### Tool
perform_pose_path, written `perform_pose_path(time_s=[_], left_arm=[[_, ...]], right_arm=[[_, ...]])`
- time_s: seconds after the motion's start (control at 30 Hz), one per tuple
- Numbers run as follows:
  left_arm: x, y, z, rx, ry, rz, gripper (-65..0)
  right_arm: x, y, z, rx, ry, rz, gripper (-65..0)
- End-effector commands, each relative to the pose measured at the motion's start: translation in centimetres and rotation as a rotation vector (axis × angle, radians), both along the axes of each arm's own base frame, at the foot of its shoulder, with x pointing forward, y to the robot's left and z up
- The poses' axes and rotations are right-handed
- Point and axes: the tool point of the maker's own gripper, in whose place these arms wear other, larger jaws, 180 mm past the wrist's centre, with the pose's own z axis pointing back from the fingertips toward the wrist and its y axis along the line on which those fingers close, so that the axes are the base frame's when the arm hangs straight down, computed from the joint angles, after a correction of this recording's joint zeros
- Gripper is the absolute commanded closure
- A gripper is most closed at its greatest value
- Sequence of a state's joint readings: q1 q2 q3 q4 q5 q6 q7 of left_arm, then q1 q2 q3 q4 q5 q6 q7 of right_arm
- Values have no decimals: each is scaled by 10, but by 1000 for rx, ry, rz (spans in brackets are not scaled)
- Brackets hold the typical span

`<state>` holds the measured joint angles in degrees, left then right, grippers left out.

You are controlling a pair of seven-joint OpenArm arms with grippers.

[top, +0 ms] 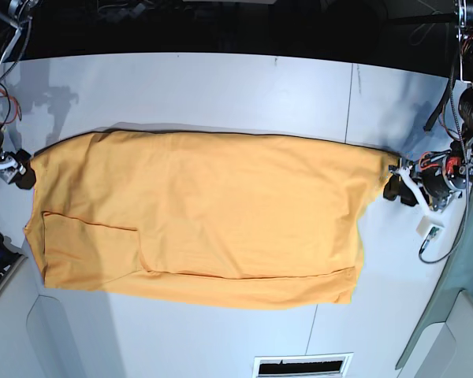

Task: Layout the t-shirt on the table in an organized manner, then fold the t-shirt properly
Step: 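Pull the shirt taut between both grippers and lay it flat, then lift the shirt edge with both grippers and drag it across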

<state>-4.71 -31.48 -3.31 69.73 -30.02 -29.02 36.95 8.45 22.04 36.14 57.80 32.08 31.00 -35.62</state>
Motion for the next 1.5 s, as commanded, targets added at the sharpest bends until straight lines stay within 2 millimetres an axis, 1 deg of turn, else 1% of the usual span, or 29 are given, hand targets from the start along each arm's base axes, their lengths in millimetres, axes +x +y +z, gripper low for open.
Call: perform_pose_path(time_s=[0.0,0.07,0.13,0.27,0.33,0.4,0.47,0.53,0.63,0.7,0.73,0.77,0.8,0.83,0.87,0.9,0.97,1.0,1.07,1.13,1.2,1.3,1.4,1.47], left_arm=[[12,12,19,1,-61,19,-318],[7,20,19,-5,-63,41,-318],[4,21,18,-4,-62,40,-317],[-17,25,1,25,-7,34,-318],[-25,26,-5,36,-6,31,-317],[-28,26,-7,43,-27,26,-317],[-28,24,-7,40,-55,23,-317],[-27,16,-11,37,-61,17,-317],[-31,-2,-23,22,-46,6,-317],[-32,-14,-29,6,-39,3,-315],[-32,-18,-31,-2,-38,3,-298],[-32,-22,-32,-7,-37,3,-257],[-33,-24,-33,-10,-36,2,-201],[-34,-25,-34,-12,-35,2,-139],[-34,-24,-34,-12,-38,2,-75],[-34,-24,-34,-11,-38,2,-7],[-35,-20,-33,-3,-36,1,0],[-35,-17,-32,4,-36,-2,0],[-37,-17,-28,7,-35,-49,0],[-45,-14,-21,19,-22,-99,0],[-52,-10,-11,42,-23,-130,0],[-60,-10,13,88,-43,-200,0],[-66,-24,40,138,-77,-296,0],[-64,-32,62,175,-129,-326,0]], right_arm=[[10,-10,18,-18,-60,-5,-445],[2,-10,11,-21,-40,-4,-445],[-4,-12,8,-35,-22,0,-445],[-20,-23,4,-64,5,6,-445],[-21,-25,3,-70,2,3,-445],[-18,-20,3,-75,-12,14,-445],[-12,-11,1,-83,-29,40,-445],[-6,2,-2,-114,-40,86,-445],[-2,23,-12,-153,-22,167,-445],[-1,43,-20,-146,-7,218,-445],[-1,53,-24,-141,0,242,-445],[-1,61,-28,-136,7,262,-444],[-2,69,-31,-134,15,278,-444],[-3,75,-34,-132,20,288,-425],[-4,80,-37,-132,26,295,-370],[-5,82,-39,-136,32,301,-285],[-6,82,-40,-144,39,306,-67],[-7,80,-41,-144,47,305,0],[-11,76,-39,-140,73,306,0],[-17,71,-33,-122,91,297,0],[-23,63,-19,-104,77,269,0],[-26,51,16,-82,-2,224,0],[-24,36,56,-108,-103,188,0],[-18,23,80,-148,-163,167,0]])
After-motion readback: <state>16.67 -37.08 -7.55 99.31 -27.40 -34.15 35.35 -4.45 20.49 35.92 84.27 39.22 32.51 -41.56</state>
